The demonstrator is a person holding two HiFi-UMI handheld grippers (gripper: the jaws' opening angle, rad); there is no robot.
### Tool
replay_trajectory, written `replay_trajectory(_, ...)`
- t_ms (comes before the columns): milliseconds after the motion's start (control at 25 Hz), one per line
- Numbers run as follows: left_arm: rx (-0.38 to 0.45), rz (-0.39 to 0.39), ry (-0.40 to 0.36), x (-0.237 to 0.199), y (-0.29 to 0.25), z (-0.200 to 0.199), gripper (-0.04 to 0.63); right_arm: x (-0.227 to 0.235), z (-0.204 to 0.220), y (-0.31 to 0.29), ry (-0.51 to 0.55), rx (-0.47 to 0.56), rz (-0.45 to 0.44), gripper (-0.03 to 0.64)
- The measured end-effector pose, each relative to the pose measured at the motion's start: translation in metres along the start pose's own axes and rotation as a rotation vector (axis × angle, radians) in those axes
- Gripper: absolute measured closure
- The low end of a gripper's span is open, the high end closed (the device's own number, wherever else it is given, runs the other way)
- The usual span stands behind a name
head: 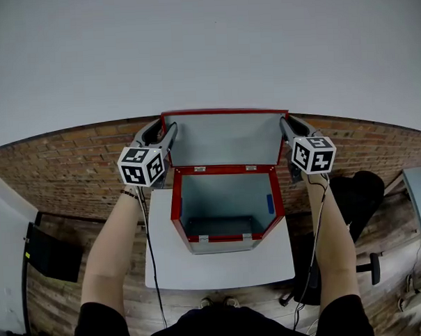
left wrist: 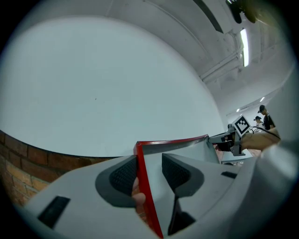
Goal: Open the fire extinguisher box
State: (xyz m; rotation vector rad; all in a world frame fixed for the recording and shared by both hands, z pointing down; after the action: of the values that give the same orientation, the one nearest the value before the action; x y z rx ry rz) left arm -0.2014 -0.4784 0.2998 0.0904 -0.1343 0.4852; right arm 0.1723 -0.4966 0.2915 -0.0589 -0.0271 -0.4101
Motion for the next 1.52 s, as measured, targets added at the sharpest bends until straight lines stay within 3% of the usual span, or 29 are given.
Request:
replay_trajectory(480, 0.006, 0.0, -0.057, 0.001, 0.003, 0.0, 0.377, 0.0, 0.001, 0.002, 0.024, 0.043, -0.018, 0.54)
replay_trajectory(720, 0.008, 0.029, -0.133, 0.012, 0.024, 0.0, 0.377, 0.002, 0.009, 0.03, 0.042, 0.053, -0.014, 0.537)
replay_trajectory(880, 0.026, 0.019, -0.126, 0.025, 0.055, -0.002, 0.379, -0.008, 0.01, 0.063, 0.033, 0.082, -0.043, 0.538)
replay_trajectory(1040, 0.057, -0.028, -0.127, 0.048, 0.09, -0.005, 0.463, -0.035, 0.006, 0.095, 0.048, 0.113, -0.102, 0.566)
replay_trajectory(1160, 0.063, -0.016, -0.114, 0.072, 0.112, 0.0, 0.501, -0.06, 0.018, 0.113, 0.061, 0.102, -0.14, 0.586)
replay_trajectory(1520, 0.096, 0.048, -0.048, 0.135, 0.159, 0.012, 0.546, -0.114, 0.056, 0.161, -0.003, 0.065, -0.233, 0.597)
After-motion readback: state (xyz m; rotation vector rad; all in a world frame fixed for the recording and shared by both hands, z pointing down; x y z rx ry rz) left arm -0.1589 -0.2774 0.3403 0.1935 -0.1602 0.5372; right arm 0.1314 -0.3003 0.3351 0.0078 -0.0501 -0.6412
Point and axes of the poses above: the fingertips, and each gripper's own axes: y backward along the fingers, x to its right, z out of its underside, the point moved 5 cm from there along y, backward along the fingers, and after that the axes turned 7 degrees about -y, right-handed, at the moved point
